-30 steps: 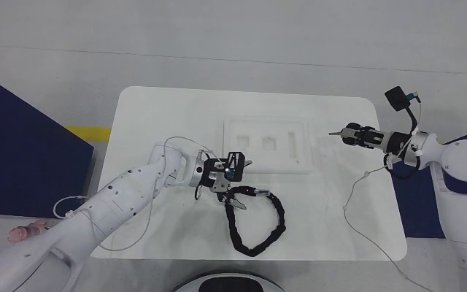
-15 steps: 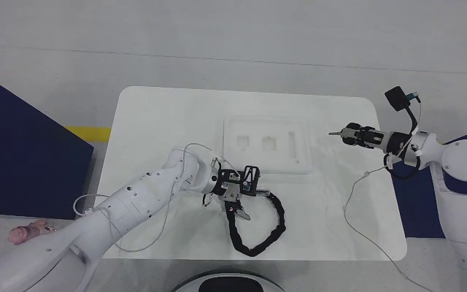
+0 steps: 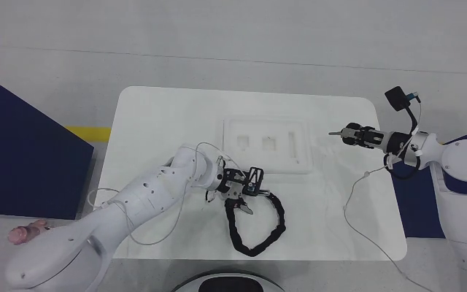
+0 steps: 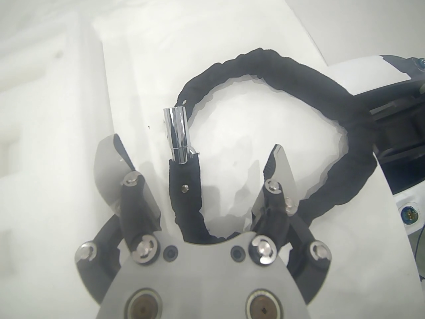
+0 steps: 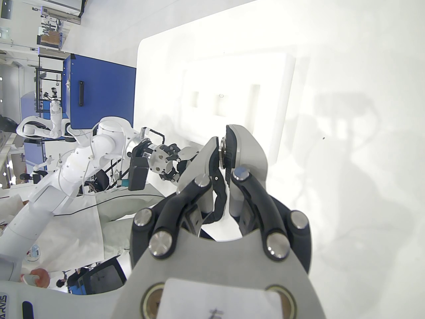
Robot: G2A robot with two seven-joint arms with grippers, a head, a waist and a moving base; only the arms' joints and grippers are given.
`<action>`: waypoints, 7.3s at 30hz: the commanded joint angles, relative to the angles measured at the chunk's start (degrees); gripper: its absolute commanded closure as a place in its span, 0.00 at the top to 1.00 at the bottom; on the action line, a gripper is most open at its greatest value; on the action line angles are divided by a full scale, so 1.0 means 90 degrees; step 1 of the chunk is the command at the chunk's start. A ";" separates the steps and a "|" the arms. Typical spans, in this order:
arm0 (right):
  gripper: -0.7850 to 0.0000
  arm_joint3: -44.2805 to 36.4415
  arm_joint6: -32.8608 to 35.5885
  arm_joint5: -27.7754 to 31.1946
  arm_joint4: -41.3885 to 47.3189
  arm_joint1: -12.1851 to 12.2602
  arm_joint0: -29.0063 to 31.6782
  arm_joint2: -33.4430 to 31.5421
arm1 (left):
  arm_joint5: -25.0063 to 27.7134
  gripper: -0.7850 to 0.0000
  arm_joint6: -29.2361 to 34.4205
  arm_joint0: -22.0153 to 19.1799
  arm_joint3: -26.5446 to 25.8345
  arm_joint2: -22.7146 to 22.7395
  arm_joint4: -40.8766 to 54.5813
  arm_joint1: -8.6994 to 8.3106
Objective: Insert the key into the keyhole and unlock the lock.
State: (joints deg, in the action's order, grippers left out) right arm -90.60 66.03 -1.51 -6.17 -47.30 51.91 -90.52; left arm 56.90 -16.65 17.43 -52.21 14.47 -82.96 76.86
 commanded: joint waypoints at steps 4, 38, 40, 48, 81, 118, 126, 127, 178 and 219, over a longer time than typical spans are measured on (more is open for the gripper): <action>0.00 0.0000 0.0000 0.0000 0.0000 0.0000 0.0000 0.0000 | -0.0131 0.86 -0.0319 -0.0019 0.0285 -0.0033 -0.0291 0.0163; 0.00 0.0000 0.0000 0.0000 0.0000 0.0000 0.0000 0.0000 | -0.0544 0.00 -0.1230 -0.0126 0.1622 0.0029 -0.1094 0.1003; 0.00 0.0000 0.0000 0.0000 0.0000 0.0000 0.0000 0.0000 | -0.0646 0.00 -0.1356 -0.0167 0.1574 0.0063 -0.1158 0.1011; 0.00 -0.0170 -0.0072 0.0223 0.0012 0.0005 0.0137 0.0051 | -0.0912 0.00 -0.2199 -0.0163 0.1427 0.0388 -0.1055 0.0901; 0.00 -0.2603 0.0497 0.0346 0.0507 0.0197 0.1007 -0.0016 | -0.1949 0.00 -0.5365 0.0526 0.1269 0.0910 -0.0592 0.0453; 0.00 -0.1672 0.0714 0.0836 0.1989 0.0182 0.0435 0.0484 | -0.1975 0.00 -0.5391 0.0580 0.1036 0.1027 -0.0880 0.0321; 0.00 -0.1684 0.0897 0.0896 0.2471 0.0216 0.0584 0.0391 | -0.2145 0.00 -0.5563 0.0584 0.0480 0.0730 -0.0540 0.0061; 0.00 -0.1716 0.0870 0.0865 0.2445 0.0219 0.0612 0.0399 | -0.2188 0.00 -0.5606 0.0580 0.0467 0.0675 -0.0439 0.0028; 0.00 -0.2498 0.0189 -0.0310 0.1266 0.0312 0.0218 0.1184 | -0.2454 0.00 -0.5871 0.0445 0.0509 0.0042 0.0236 -0.0144; 0.00 -0.2139 -0.0165 -0.0260 0.1696 0.0271 0.0209 0.1659 | -0.2454 0.00 -0.5871 0.0445 0.0509 0.0042 0.0236 -0.0144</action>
State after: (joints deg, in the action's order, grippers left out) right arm -109.93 64.68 -3.85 9.19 -44.83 53.97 -75.81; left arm 34.82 -69.49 21.44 -47.63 14.85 -80.83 75.56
